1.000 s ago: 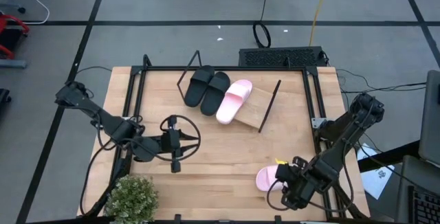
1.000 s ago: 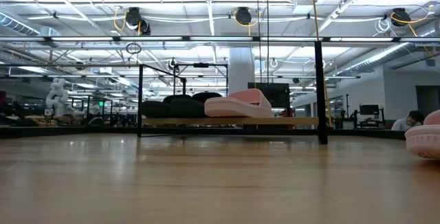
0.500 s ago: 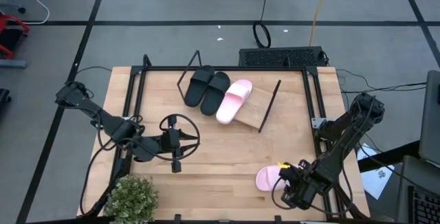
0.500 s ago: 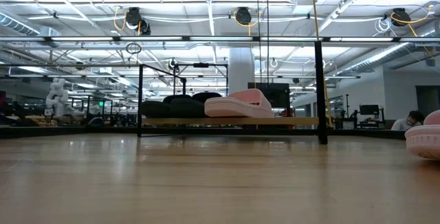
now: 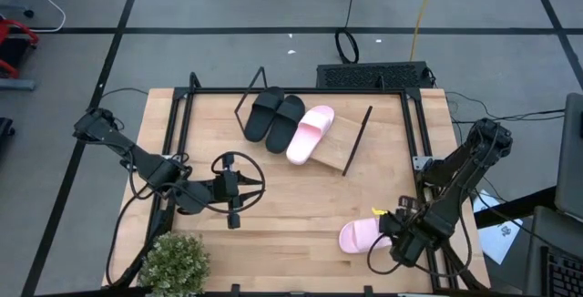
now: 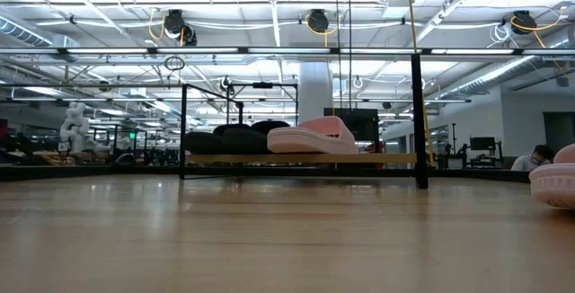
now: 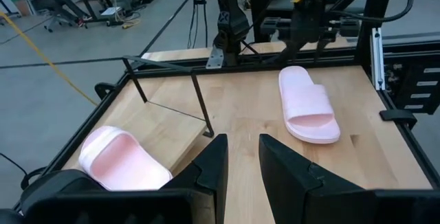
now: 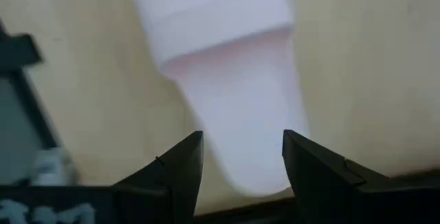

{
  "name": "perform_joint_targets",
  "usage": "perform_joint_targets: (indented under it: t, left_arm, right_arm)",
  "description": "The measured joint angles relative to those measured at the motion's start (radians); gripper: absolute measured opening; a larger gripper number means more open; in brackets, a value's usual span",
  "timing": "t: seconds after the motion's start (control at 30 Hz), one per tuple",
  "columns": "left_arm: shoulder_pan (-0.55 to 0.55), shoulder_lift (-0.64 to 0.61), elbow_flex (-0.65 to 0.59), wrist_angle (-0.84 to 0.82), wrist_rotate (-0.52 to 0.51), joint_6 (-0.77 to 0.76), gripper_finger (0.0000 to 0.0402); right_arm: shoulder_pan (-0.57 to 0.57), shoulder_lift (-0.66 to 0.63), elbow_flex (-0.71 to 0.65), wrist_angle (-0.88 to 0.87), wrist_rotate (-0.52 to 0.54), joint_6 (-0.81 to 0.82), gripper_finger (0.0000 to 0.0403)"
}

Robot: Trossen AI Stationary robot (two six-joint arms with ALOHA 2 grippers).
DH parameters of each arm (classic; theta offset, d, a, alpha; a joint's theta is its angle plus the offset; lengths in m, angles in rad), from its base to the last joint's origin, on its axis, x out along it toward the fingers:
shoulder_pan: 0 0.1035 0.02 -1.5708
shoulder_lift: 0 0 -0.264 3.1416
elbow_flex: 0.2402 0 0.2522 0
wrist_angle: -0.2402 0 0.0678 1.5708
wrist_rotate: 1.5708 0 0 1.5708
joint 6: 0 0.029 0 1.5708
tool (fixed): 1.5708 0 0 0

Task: Pick and place slides into the shelf
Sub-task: Put the pink slides on the shelf

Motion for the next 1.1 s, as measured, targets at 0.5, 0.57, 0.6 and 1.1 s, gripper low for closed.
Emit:
perform_joint_targets:
  t: [0.5,0.57,0.6,1.1]
  left_arm:
    - [0.001,0.0,0.0,-0.01,-0.054,0.125,0.0086]
    - [0.001,0.0,0.0,0.002,-0.054,0.128,0.0086]
    - [0.001,0.0,0.0,0.006,-0.054,0.127,0.0086]
    - [0.001,0.0,0.0,0.165,-0.083,0.084,0.0086]
  right_arm:
    - [-0.164,0.002,0.0,-0.043,0.144,-0.747,0.0189]
    - [-0.165,0.002,-0.003,-0.035,0.142,-0.824,0.0189]
    - [-0.164,0.002,-0.01,-0.028,0.141,-0.863,0.0189]
    - [-0.034,0.002,-0.132,0.082,0.201,-1.253,0.0189]
